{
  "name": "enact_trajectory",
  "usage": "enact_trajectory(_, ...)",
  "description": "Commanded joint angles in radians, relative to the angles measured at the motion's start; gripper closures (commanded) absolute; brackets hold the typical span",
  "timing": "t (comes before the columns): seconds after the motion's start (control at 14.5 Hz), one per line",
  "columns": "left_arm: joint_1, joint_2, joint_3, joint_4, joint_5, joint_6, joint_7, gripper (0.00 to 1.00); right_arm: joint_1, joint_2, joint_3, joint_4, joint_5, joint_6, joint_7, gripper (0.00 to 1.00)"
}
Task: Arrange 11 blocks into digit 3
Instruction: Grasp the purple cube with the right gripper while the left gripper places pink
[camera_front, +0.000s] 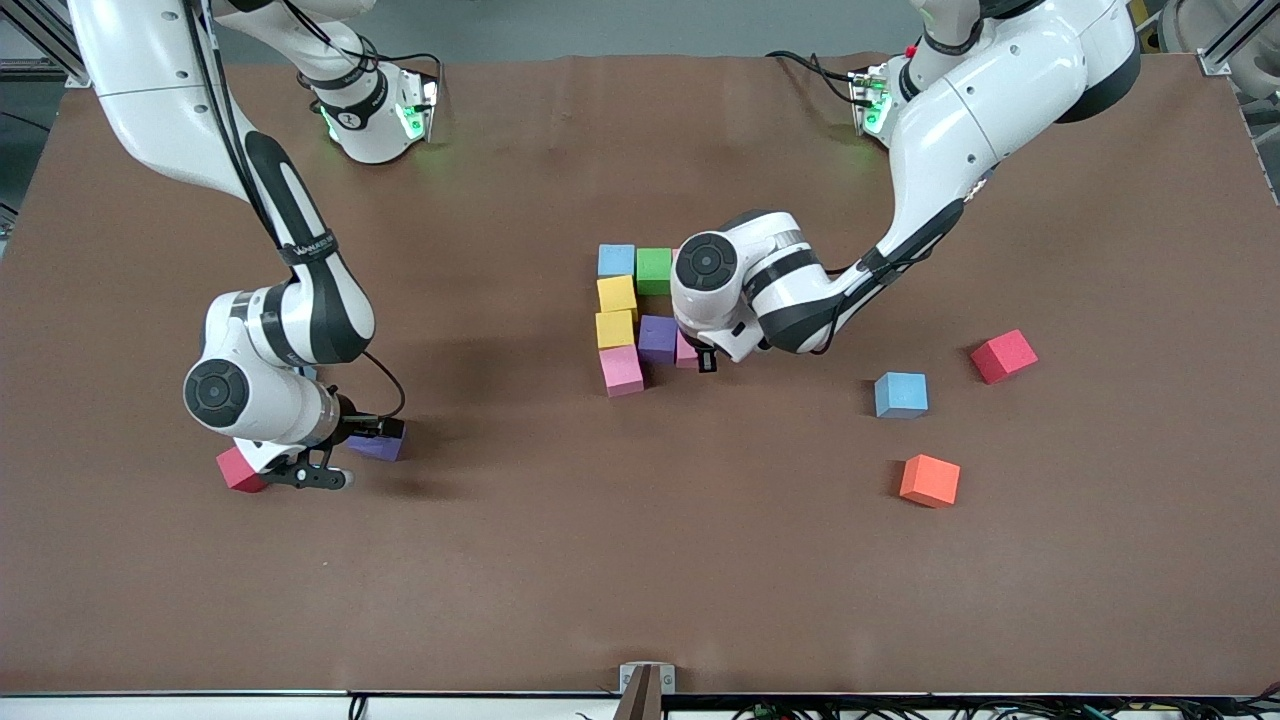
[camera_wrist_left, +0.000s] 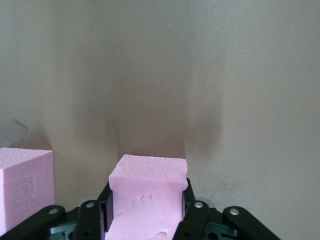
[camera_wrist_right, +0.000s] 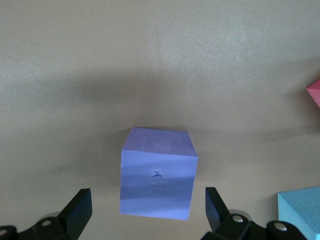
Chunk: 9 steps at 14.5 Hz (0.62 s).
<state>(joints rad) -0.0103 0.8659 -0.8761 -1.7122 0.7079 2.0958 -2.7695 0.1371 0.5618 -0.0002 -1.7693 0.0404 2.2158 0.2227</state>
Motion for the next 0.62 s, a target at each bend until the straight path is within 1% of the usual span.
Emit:
enact_trajectory(0.0,-0.014,-0.011,-0.009,-0.029,0.002,-0.002,-0.182,0.83,-0.019,0.006,0.014,-0.027,-0.037,0.050,0.010,0.00)
enact_trajectory(0.34,-0.027,-0.010,-0.009,-0.027,0.001,-0.002,-0.208,0.82,-0.030,0.026,0.014,-0.025,-0.048,0.053,0.009,0.00)
enact_trajectory(0.48,-0.027,-0.008,-0.009,-0.026,0.001,-0.002,-0.208,0.79,-0.030,0.036,0.014,-0.024,-0.048,0.070,0.009,0.05)
enact_trajectory(0.55,-0.027,-0.008,-0.009,-0.026,0.001,-0.002,-0.208,0.75,-0.028,0.044,0.014,-0.024,-0.048,0.074,0.009,0.10)
